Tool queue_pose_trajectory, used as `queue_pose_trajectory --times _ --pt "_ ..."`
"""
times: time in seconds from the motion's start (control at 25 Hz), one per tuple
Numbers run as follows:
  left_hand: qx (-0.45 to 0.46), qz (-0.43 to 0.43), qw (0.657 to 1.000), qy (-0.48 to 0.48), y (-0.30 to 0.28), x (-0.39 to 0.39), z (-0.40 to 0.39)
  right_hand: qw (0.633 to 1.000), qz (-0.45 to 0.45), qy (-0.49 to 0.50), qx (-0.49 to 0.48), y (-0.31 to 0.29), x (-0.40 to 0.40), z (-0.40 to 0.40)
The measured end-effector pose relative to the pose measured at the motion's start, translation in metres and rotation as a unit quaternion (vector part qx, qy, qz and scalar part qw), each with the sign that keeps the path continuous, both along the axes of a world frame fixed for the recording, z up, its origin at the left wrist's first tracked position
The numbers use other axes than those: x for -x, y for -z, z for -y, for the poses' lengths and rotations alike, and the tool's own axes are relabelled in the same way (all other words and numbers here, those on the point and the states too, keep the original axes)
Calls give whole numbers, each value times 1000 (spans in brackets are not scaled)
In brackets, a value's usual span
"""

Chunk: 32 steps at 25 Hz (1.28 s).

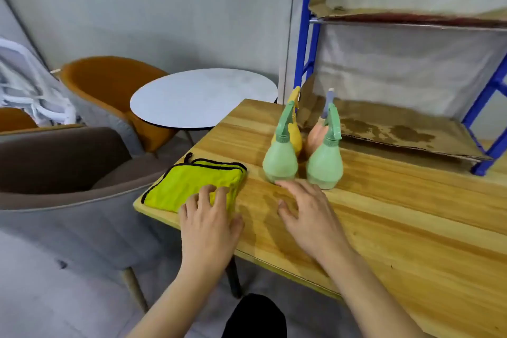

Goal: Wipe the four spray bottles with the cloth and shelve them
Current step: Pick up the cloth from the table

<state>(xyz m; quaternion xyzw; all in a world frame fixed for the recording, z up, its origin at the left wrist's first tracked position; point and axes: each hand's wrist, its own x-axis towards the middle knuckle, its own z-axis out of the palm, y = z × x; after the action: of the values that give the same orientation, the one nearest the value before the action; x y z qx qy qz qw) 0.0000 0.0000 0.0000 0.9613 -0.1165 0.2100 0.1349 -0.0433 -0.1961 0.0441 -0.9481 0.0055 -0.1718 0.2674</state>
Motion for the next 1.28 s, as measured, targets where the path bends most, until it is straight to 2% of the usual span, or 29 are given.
queue_pose_trajectory --times 0.08,0.24,0.4,0.72,0.8,0.88,1.0,1.08,1.2,1.28 --pt "-3 -26 999 -26 1 -5 -13 999 2 -31 37 0 -19 -17" --pt "-9 -6 1000 23 22 -9 -30 985 -13 -132 110 12 -65 -42" --pt "28 12 998 48 27 -9 -40 970 -51 -179 158 26 -93 -54" --pt "152 -57 975 150 23 27 -43 977 -14 -158 141 43 -36 -4" --pt "193 -65 965 164 14 38 -35 977 22 -149 154 43 -17 8" --pt "251 -78 950 168 5 49 -30 985 50 -120 110 32 1 15" --pt "339 -72 927 143 -13 51 -29 992 69 -109 15 5 10 12" --pt "352 -63 929 92 -24 36 -31 991 90 -104 -6 -9 -5 1" --pt "327 -96 940 8 -27 -6 -38 994 85 -62 27 -10 -44 -23" --pt "300 -133 944 -38 -15 -25 -47 991 35 -25 127 5 -61 -38"
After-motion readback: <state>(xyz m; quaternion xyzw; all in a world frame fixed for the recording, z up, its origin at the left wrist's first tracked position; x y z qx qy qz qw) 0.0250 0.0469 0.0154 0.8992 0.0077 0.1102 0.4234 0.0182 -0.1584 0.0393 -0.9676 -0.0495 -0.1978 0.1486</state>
